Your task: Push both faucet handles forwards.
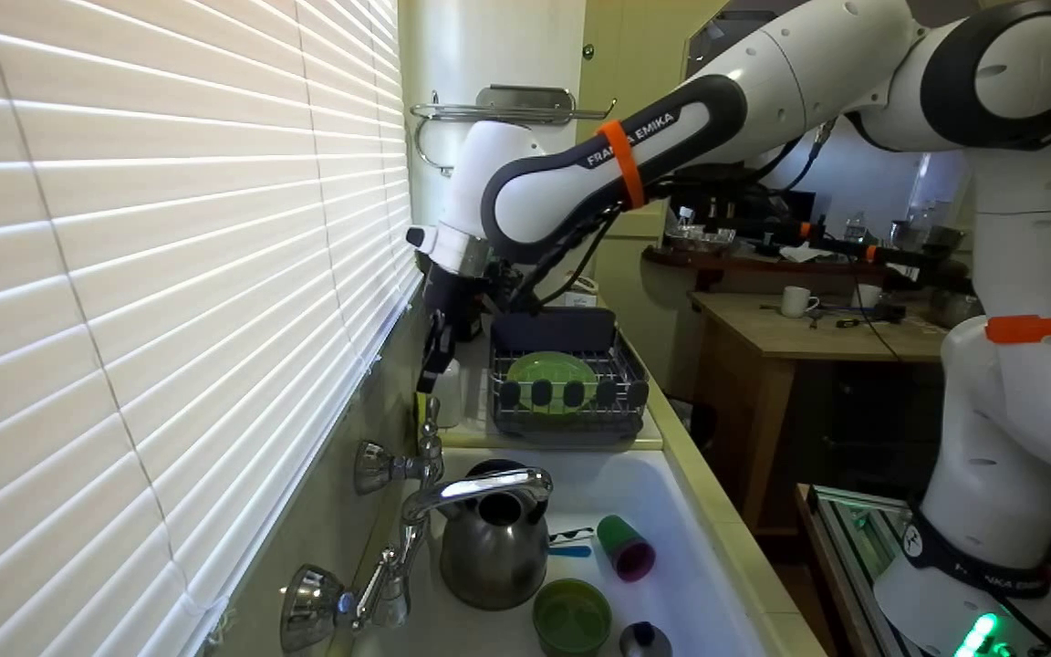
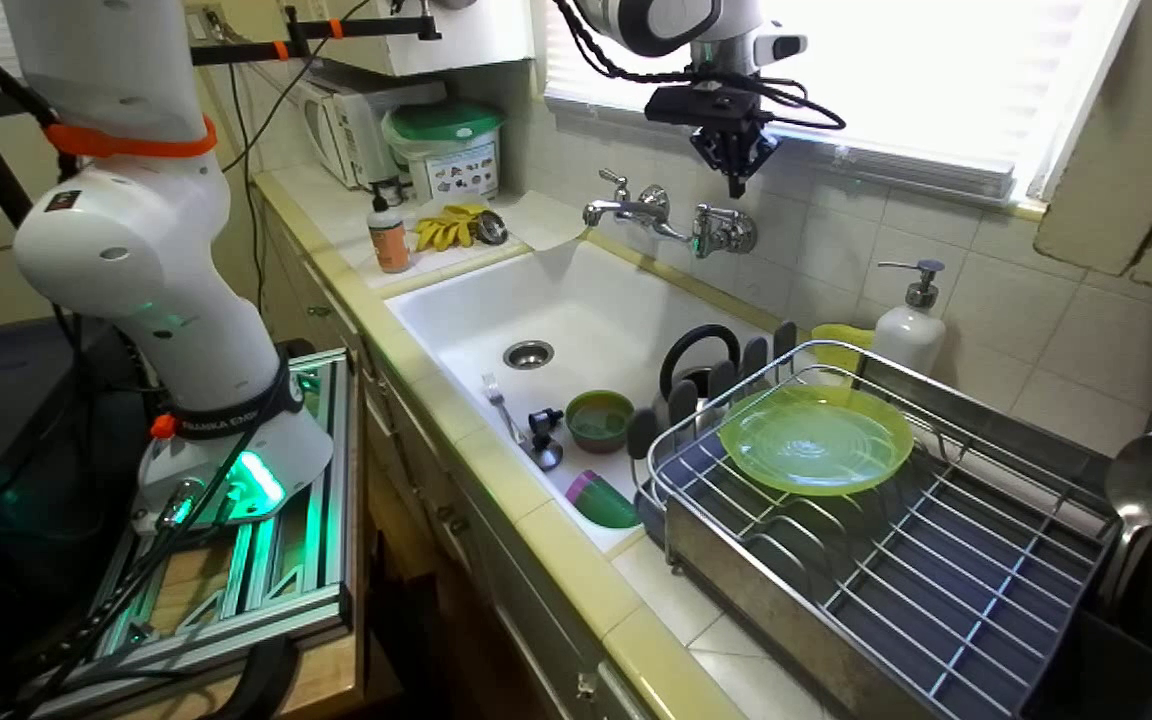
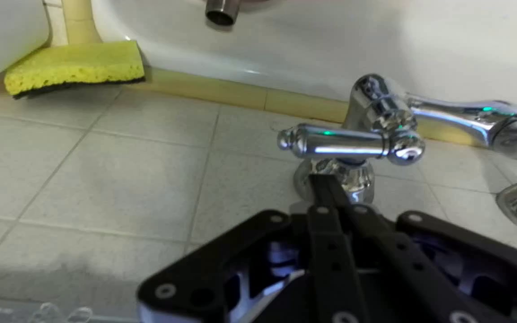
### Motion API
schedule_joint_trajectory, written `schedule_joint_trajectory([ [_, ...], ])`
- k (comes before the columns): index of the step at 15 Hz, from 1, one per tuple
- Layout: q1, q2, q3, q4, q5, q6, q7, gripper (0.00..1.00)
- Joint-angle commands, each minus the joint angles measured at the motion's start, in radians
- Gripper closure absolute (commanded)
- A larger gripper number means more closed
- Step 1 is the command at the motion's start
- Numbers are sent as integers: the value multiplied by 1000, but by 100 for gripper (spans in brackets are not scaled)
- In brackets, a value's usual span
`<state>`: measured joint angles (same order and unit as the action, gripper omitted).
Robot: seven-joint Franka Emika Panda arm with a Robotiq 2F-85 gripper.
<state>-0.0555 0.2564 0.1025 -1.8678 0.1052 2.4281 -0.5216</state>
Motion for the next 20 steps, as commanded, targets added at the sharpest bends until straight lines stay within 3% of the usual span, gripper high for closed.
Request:
schedule_joint_trajectory([
  [1, -7, -3, -2, -3, 12, 75, -9, 100],
  [9, -13, 54, 22, 10, 34, 97, -41, 100],
  [20, -31, 79, 35, 13, 48, -4, -50, 100],
])
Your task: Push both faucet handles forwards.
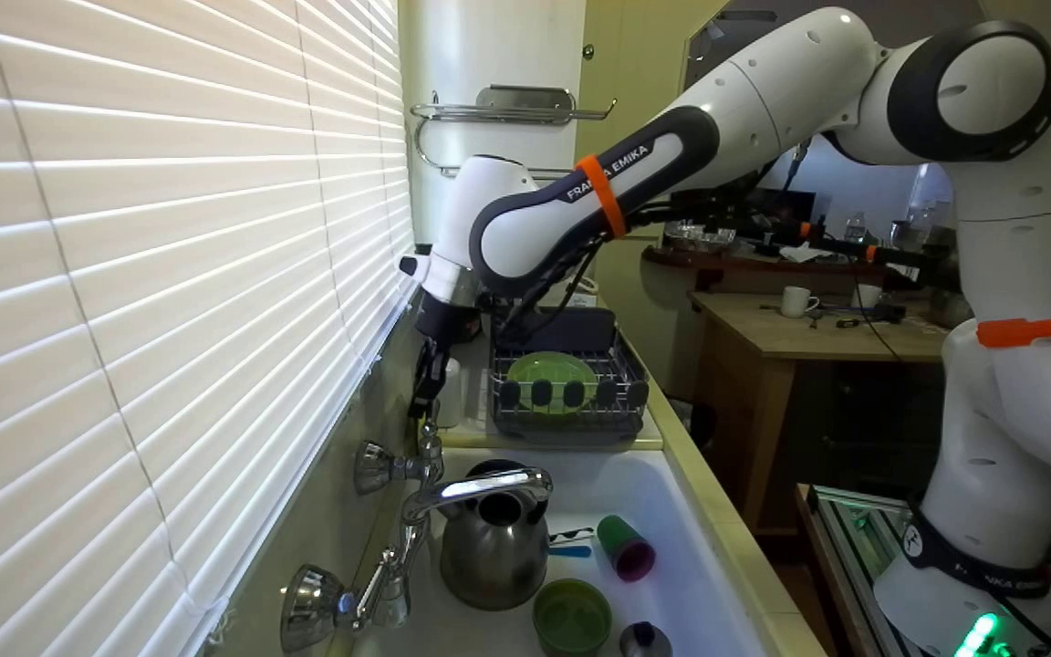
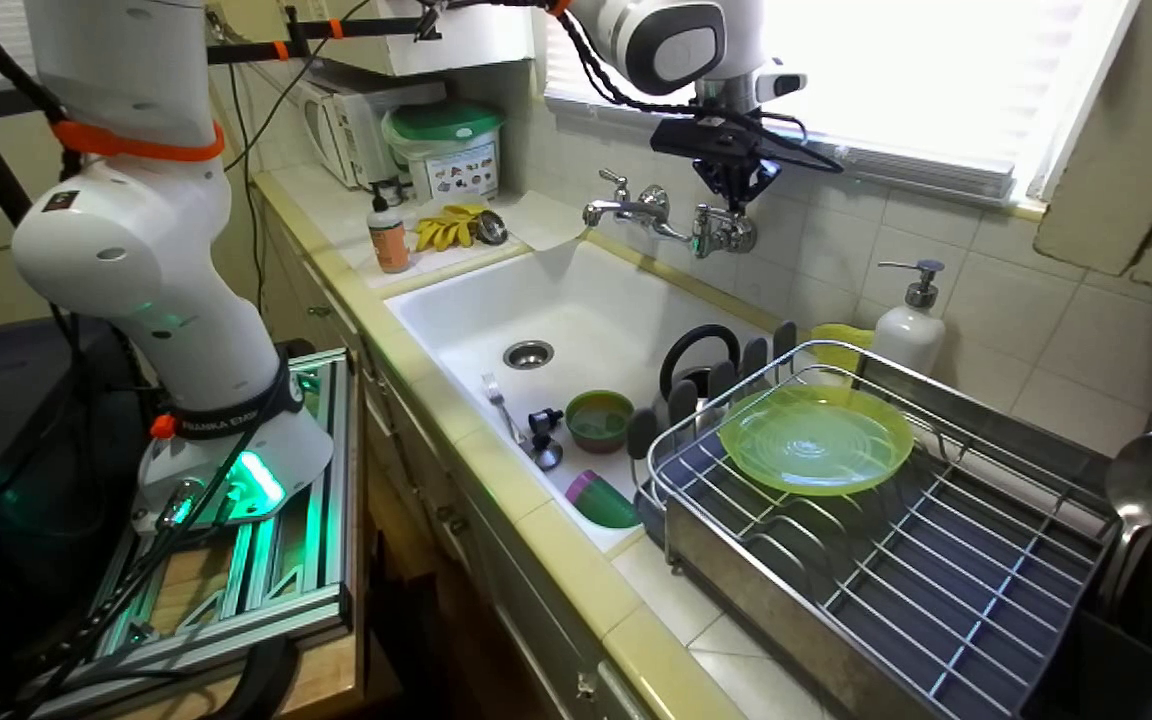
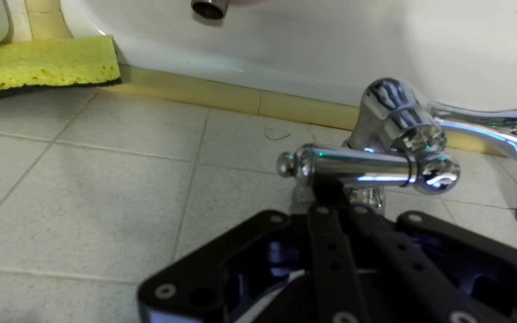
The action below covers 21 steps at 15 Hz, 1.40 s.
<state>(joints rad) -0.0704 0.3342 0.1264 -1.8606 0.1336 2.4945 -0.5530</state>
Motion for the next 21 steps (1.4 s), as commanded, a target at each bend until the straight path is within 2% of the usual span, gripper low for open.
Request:
schedule_joint_trajectory([
  [1, -17, -1, 12, 7, 23, -84, -18, 100],
  [15, -19, -27, 12, 45, 56, -387, -8, 100],
  [17, -1, -30, -13, 44, 15, -361, 61, 100],
  [18, 2, -39, -10, 35, 5, -290, 46, 100],
  [21, 29, -62, -3, 37, -50, -243, 18, 100],
])
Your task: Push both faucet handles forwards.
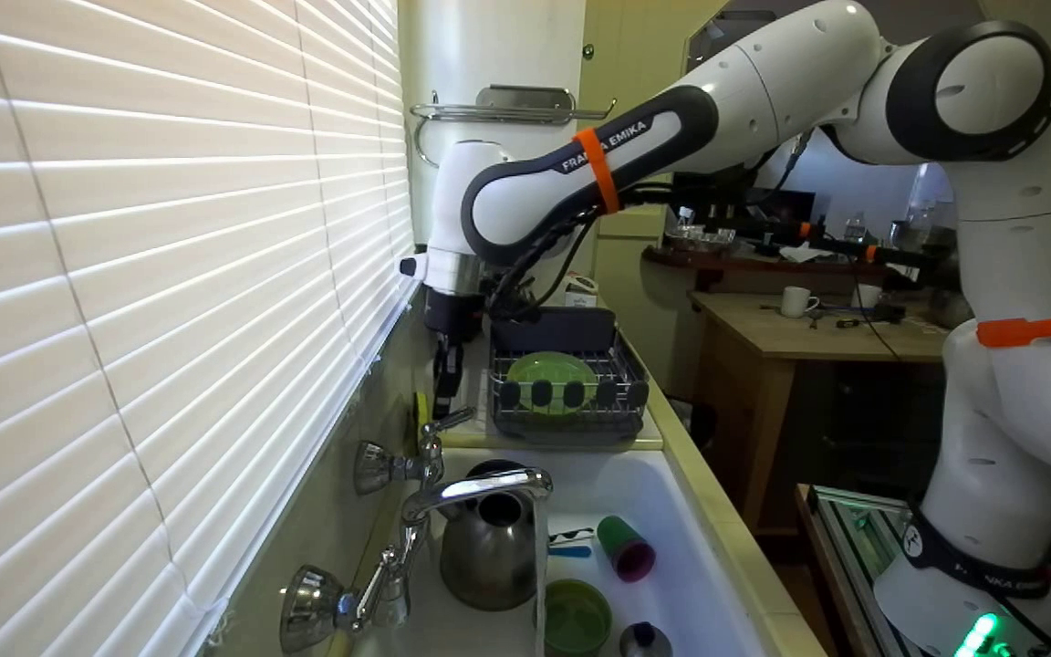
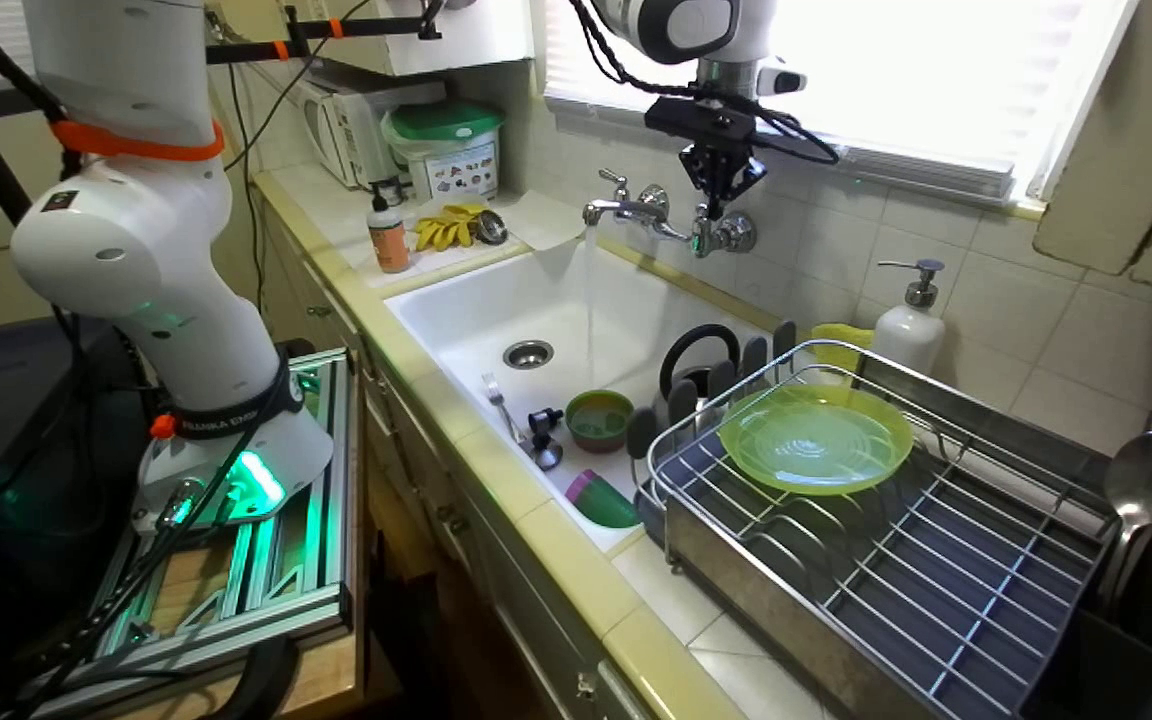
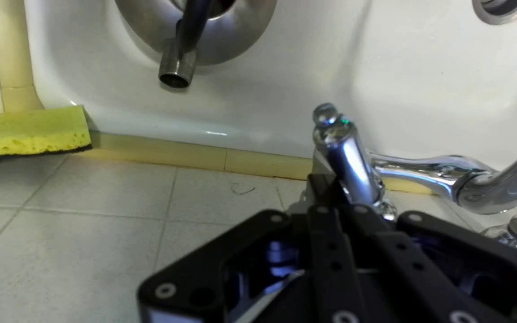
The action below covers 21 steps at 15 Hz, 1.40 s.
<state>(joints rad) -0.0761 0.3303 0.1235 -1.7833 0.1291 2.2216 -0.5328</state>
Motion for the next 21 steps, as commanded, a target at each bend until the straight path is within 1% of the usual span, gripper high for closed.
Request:
schedule_joint_trajectory([
  [1, 48, -68, 2, -37, -74, 41, -6, 100],
  [5, 102, -99, 8, -19, -182, 37, -12, 100],
  [7, 112, -102, 28, -4, -171, 35, -67, 100],
  [9, 119, -91, 52, 26, -132, 19, -146, 100],
  [11, 128, -73, 77, 62, -101, -12, -224, 100],
  [14, 155, -27, 108, 128, -95, -74, -304, 100],
  [15, 165, -12, 114, 149, -94, -90, -315, 100],
  [16, 162, -59, 95, 86, -110, -38, -263, 100],
  [18, 172, -50, 98, 95, -110, -41, -261, 99],
  [21, 168, -51, 91, 95, -110, -41, -261, 99],
])
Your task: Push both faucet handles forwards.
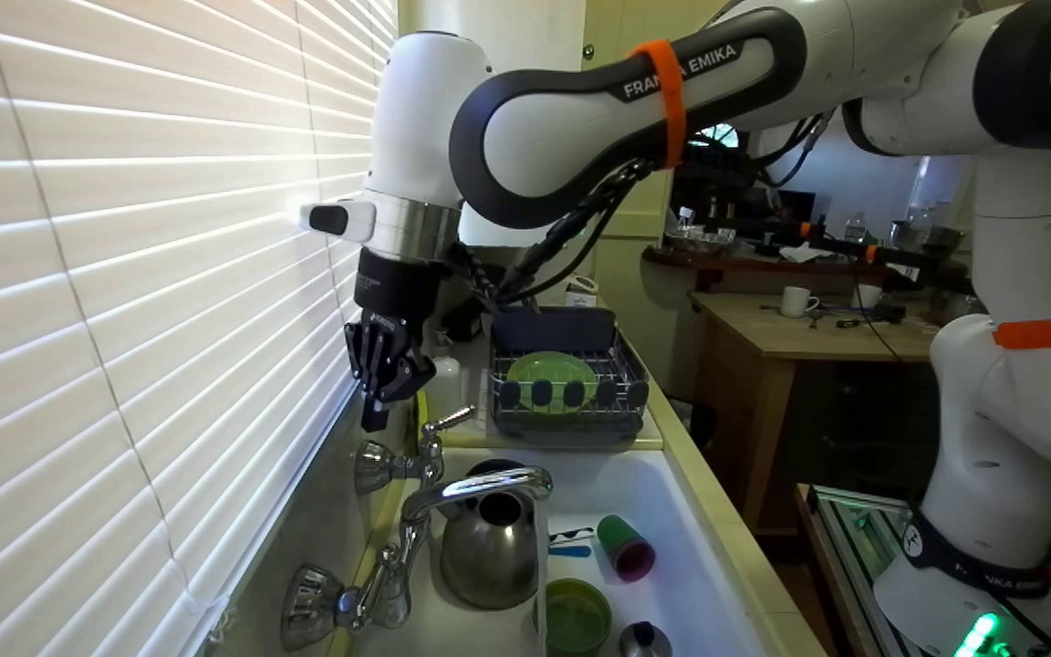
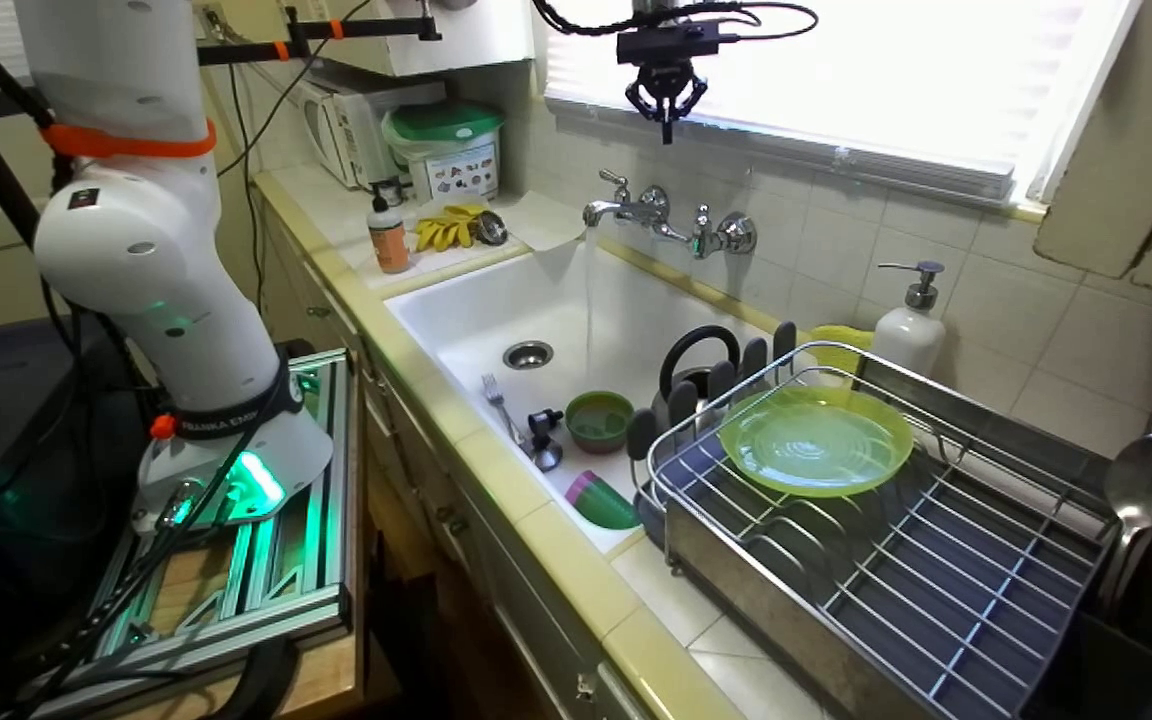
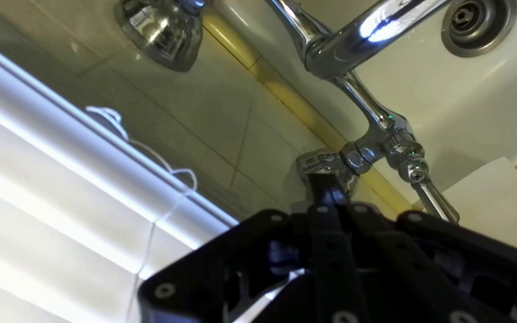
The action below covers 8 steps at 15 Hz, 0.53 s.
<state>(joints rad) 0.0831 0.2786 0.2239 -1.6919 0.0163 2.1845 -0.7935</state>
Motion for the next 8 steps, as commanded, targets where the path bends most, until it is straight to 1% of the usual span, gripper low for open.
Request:
schedule_joint_trajectory([
  [1, 9, 0, -10, 4, 2, -4, 0, 100],
  [3, 24, 2, -1, -7, 16, 7, 38, 100],
  [5, 51, 1, 7, -25, 15, 6, 119, 100],
  [8, 101, -20, 19, -77, 17, 17, 329, 100],
])
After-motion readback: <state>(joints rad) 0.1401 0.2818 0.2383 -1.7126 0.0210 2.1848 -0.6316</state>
